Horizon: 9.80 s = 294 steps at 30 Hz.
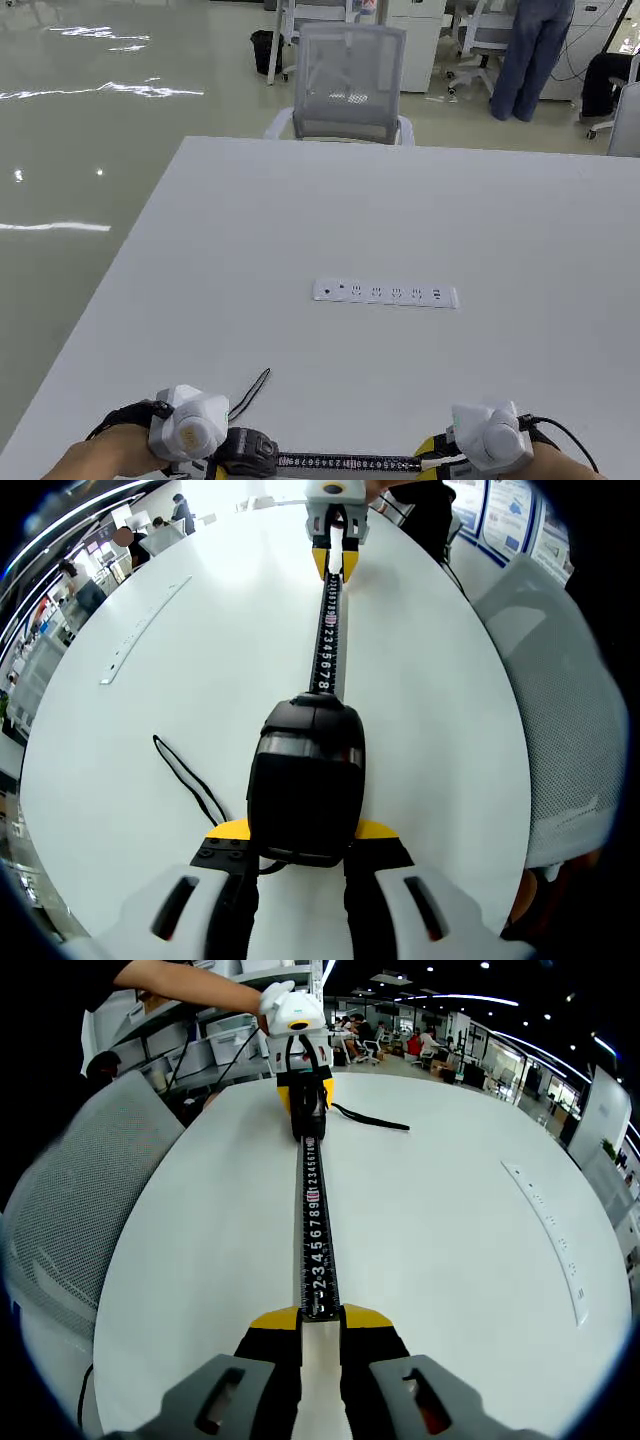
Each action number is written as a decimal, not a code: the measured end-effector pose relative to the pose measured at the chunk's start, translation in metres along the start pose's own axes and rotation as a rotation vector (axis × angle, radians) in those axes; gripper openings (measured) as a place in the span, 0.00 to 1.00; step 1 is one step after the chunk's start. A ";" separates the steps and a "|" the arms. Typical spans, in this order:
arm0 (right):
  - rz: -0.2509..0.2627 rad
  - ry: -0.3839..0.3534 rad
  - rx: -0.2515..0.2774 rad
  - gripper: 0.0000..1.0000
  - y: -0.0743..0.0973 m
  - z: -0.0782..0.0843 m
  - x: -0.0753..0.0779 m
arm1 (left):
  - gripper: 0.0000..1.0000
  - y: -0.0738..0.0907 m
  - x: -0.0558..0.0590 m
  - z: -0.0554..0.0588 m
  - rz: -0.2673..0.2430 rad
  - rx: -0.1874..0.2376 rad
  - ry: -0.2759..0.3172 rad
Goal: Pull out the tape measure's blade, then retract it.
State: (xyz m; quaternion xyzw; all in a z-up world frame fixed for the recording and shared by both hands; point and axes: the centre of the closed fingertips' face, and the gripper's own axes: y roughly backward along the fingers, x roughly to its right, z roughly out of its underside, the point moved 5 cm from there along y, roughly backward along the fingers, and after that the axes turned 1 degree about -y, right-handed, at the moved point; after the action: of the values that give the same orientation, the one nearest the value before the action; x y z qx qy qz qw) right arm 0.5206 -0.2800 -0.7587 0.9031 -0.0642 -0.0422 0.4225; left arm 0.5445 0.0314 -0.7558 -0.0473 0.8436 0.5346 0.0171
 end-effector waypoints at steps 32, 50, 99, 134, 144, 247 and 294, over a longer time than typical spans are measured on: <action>0.008 -0.007 -0.028 0.12 0.006 0.015 0.001 | 0.28 0.000 0.000 -0.001 0.005 0.006 -0.003; 0.012 -0.005 -0.063 0.12 0.004 0.021 0.000 | 0.29 -0.004 -0.001 -0.006 0.011 -0.026 -0.018; 0.210 -0.139 -0.062 0.31 0.036 0.027 -0.030 | 0.43 0.019 0.033 0.028 -0.089 0.066 0.219; 0.504 -0.457 0.059 0.91 0.065 0.006 -0.111 | 0.88 0.072 0.108 0.004 -0.348 0.335 0.571; 0.532 -0.464 0.083 0.92 0.069 -0.007 -0.128 | 0.92 0.080 0.123 -0.010 -0.387 0.375 0.600; 0.543 -0.502 0.257 0.70 0.076 -0.006 -0.123 | 0.94 0.060 0.093 -0.041 -0.778 0.421 0.968; 0.151 -0.061 0.124 0.36 0.042 0.008 -0.028 | 0.83 0.021 0.044 -0.031 -0.768 0.371 0.994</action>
State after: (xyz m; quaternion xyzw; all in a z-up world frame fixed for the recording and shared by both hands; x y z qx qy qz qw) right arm 0.4880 -0.3085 -0.7316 0.9184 -0.1475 -0.0334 0.3656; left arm 0.4996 0.0101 -0.7270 -0.5829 0.7524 0.2504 -0.1771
